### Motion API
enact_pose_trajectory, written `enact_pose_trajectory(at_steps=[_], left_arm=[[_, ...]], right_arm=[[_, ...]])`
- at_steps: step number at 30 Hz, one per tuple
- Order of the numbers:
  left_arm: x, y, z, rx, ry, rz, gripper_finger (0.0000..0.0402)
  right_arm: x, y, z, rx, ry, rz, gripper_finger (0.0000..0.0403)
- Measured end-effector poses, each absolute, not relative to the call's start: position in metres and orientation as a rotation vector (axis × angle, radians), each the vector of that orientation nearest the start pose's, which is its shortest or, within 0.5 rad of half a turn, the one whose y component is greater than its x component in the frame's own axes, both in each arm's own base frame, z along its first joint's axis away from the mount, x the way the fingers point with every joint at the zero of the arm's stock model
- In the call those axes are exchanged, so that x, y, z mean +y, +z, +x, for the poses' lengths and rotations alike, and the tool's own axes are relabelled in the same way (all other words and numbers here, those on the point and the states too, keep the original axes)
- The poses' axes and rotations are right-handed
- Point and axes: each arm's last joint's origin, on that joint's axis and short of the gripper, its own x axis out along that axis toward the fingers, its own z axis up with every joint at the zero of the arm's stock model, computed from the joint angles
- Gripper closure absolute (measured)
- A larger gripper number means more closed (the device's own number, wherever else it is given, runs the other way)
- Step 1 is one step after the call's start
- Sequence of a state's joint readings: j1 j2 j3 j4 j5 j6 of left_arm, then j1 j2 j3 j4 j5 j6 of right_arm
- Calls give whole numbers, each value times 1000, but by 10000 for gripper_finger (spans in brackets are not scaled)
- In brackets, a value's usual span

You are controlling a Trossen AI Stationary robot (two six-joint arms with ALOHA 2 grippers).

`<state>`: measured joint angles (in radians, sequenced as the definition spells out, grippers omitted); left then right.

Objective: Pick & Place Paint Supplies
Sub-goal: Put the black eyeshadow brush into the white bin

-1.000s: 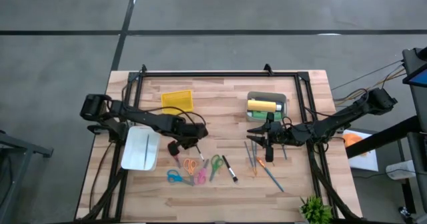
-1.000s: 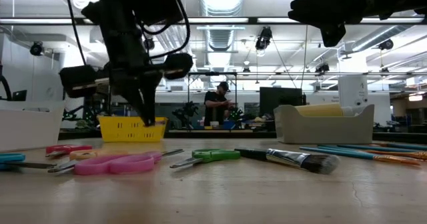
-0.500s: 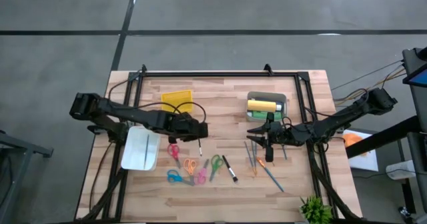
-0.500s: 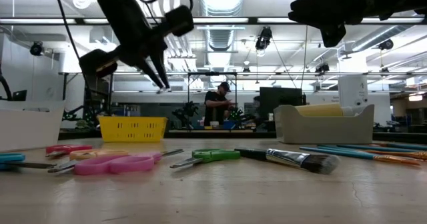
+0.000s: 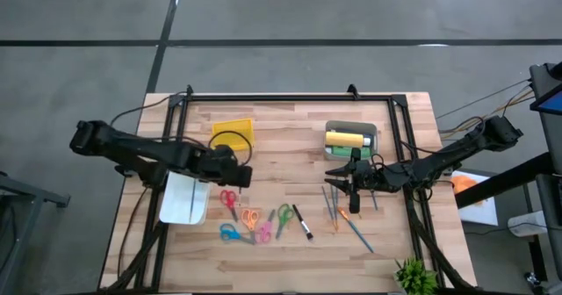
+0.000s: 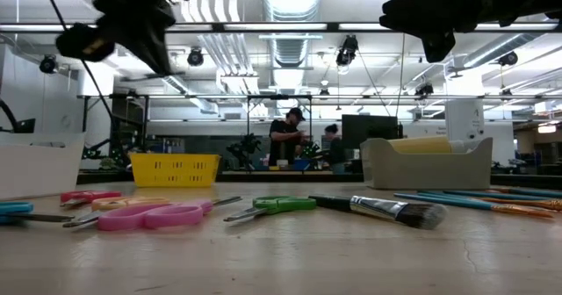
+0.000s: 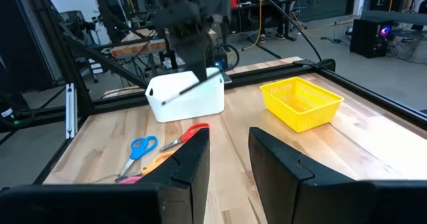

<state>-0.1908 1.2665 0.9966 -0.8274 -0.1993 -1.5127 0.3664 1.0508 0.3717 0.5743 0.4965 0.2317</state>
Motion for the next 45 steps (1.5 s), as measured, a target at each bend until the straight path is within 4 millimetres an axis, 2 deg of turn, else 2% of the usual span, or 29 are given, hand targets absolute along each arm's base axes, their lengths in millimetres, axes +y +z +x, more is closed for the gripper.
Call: enact_pose_trajectory(at_steps=[8,13,24,28,35,45], left_arm=[[-42,280,191,904,806,-1071,390],[-41,285,168,937,897,-1101,390],[-39,280,142,1106,1104,-1114,390],[-39,272,140,1152,1126,-1116,390],[-40,246,133,1247,1209,-1147,390],[-40,214,129,1298,1233,-1142,390]], right_arm=[[62,216,201,80,-141,187,301],[62,216,201,80,-141,187,301],[62,216,201,80,-141,187,301],[62,216,201,80,-140,187,301],[62,216,201,80,-141,187,301],[62,216,201,80,-141,187,301]])
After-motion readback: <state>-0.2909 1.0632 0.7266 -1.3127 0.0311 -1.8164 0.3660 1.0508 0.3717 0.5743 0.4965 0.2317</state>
